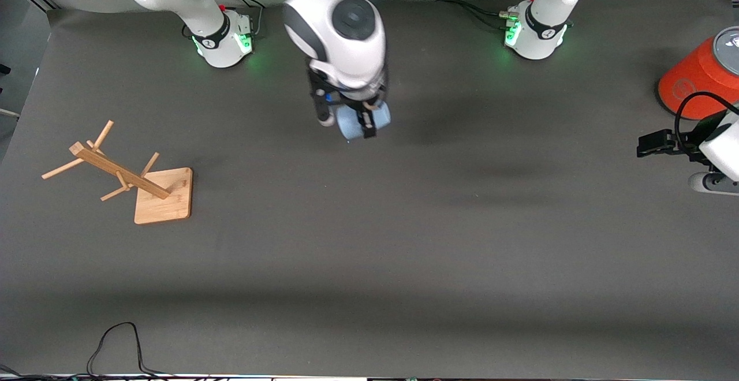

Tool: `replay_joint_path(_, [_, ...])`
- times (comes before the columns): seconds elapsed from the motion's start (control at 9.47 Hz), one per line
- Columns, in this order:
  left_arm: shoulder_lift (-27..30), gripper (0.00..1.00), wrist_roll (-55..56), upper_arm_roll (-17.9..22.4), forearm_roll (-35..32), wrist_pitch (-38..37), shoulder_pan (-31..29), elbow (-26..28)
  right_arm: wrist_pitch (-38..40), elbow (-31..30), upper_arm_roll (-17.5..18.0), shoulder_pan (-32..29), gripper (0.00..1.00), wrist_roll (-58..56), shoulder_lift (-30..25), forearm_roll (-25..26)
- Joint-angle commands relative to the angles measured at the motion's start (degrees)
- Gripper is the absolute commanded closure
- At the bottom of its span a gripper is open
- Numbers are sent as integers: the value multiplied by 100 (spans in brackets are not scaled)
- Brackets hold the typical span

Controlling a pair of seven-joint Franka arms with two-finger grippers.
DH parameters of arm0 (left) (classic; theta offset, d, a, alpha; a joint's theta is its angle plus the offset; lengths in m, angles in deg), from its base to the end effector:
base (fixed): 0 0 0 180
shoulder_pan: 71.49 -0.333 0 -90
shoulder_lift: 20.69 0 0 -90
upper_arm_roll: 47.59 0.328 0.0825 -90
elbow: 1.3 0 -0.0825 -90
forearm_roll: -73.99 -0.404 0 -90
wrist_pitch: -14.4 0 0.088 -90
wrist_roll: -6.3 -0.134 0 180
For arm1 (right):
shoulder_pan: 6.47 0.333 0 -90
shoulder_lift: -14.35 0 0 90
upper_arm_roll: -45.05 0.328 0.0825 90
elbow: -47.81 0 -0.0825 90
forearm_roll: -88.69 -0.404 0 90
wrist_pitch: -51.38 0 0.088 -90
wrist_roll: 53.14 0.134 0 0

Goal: Rotate and upright cup with both arms
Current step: 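Carry the blue cup to mid-table with the right gripper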

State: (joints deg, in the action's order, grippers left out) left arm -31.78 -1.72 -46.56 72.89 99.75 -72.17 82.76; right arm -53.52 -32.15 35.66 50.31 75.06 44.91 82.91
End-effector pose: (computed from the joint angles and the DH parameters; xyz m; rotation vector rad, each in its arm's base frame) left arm 0.6174 0.0202 0.5379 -3.1171 0.1720 0.2696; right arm 0.4646 0.5496 0.3709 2.3117 -1.9914 -0.0240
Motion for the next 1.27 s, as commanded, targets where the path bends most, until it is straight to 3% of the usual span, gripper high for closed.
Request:
replay_joint_path(0.0, [-60,0,-103,2,22,-115,-46,-136,-144,910,-98,219,50,878,975,-20])
replay_joint_path(0.53, [-60,0,-111,11,31,-124,-108,-127,-1076,1403,-98,580,50,2199,2321,357])
replay_joint_path(0.84, [-68,0,-182,11,31,-124,-143,-136,-1287,1431,-107,624,47,2244,2543,375])
replay_joint_path(1.06, [-68,0,-191,2,31,-124,-143,-136,-1402,1431,-107,624,0,2261,2596,401])
replay_joint_path(1.16, [-68,0,-191,2,31,-124,-143,-136,-1437,1431,-107,624,0,2261,2604,445])
